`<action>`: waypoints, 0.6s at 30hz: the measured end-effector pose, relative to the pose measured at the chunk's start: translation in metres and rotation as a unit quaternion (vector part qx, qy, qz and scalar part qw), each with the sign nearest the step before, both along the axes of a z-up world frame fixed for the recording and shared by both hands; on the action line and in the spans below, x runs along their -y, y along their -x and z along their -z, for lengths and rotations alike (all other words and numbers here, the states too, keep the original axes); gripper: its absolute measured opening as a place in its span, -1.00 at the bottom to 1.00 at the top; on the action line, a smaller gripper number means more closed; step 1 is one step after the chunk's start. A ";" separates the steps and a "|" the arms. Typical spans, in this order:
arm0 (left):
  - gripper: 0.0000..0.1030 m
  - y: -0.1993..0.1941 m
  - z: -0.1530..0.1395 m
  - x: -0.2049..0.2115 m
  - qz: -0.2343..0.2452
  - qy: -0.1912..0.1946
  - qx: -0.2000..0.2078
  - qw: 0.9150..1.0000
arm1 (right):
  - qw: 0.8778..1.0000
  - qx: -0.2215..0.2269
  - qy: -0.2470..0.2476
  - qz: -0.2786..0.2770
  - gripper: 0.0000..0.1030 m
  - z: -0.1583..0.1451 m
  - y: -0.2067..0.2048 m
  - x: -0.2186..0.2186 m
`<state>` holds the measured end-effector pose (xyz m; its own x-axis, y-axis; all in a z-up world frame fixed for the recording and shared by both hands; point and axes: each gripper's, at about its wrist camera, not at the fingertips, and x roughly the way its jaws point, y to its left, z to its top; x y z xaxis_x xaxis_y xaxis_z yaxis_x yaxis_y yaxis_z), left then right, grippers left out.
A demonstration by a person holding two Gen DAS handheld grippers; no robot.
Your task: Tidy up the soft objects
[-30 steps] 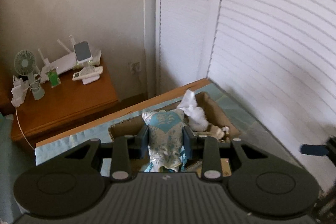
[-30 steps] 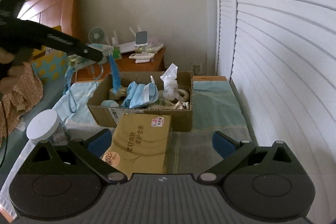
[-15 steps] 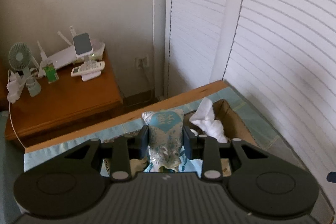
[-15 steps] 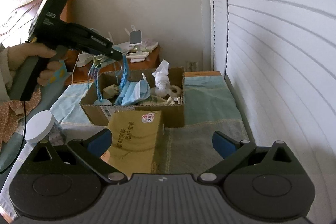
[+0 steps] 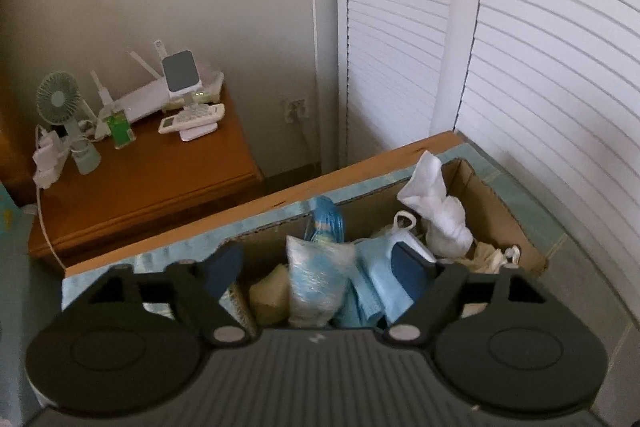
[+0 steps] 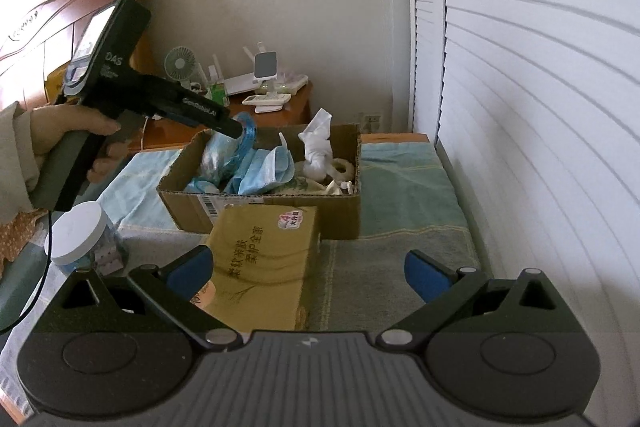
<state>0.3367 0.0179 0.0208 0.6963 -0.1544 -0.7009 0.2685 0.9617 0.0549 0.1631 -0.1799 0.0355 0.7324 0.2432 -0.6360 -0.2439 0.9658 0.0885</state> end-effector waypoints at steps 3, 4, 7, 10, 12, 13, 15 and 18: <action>0.67 0.009 -0.004 -0.002 0.007 0.000 0.001 1.000 | 1.000 0.000 0.002 -0.001 1.00 -0.001 0.001 -0.002; 0.70 0.012 -0.005 -0.002 0.007 -0.002 0.005 1.000 | 1.000 0.001 0.003 -0.002 1.00 -0.002 0.002 -0.003; 0.84 0.030 -0.012 -0.003 0.013 -0.009 0.027 1.000 | 1.000 0.004 0.006 0.000 1.00 -0.004 0.004 -0.005; 0.88 0.055 -0.018 -0.005 0.019 -0.007 0.049 0.999 | 1.000 0.007 0.012 0.002 1.00 -0.006 0.005 -0.008; 0.90 0.071 -0.022 -0.006 0.023 -0.004 0.057 0.998 | 1.000 0.007 0.018 0.006 1.00 -0.008 0.006 -0.010; 0.90 0.081 -0.023 -0.007 0.021 -0.001 0.060 0.998 | 1.000 0.008 0.022 0.008 1.00 -0.010 0.008 -0.011; 0.96 0.100 -0.025 -0.008 0.020 0.010 0.066 0.998 | 0.999 0.006 0.033 0.016 1.00 -0.011 0.009 -0.014; 0.99 0.131 -0.023 -0.012 0.001 0.024 0.079 0.997 | 0.999 0.000 0.045 0.027 1.00 -0.013 0.012 -0.018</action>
<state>0.2056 0.0294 0.0433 0.7966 -0.1869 -0.5750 0.2629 0.9635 0.0510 0.1511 -0.1620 0.0488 0.7432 0.1455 -0.6530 -0.1916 0.9815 0.0006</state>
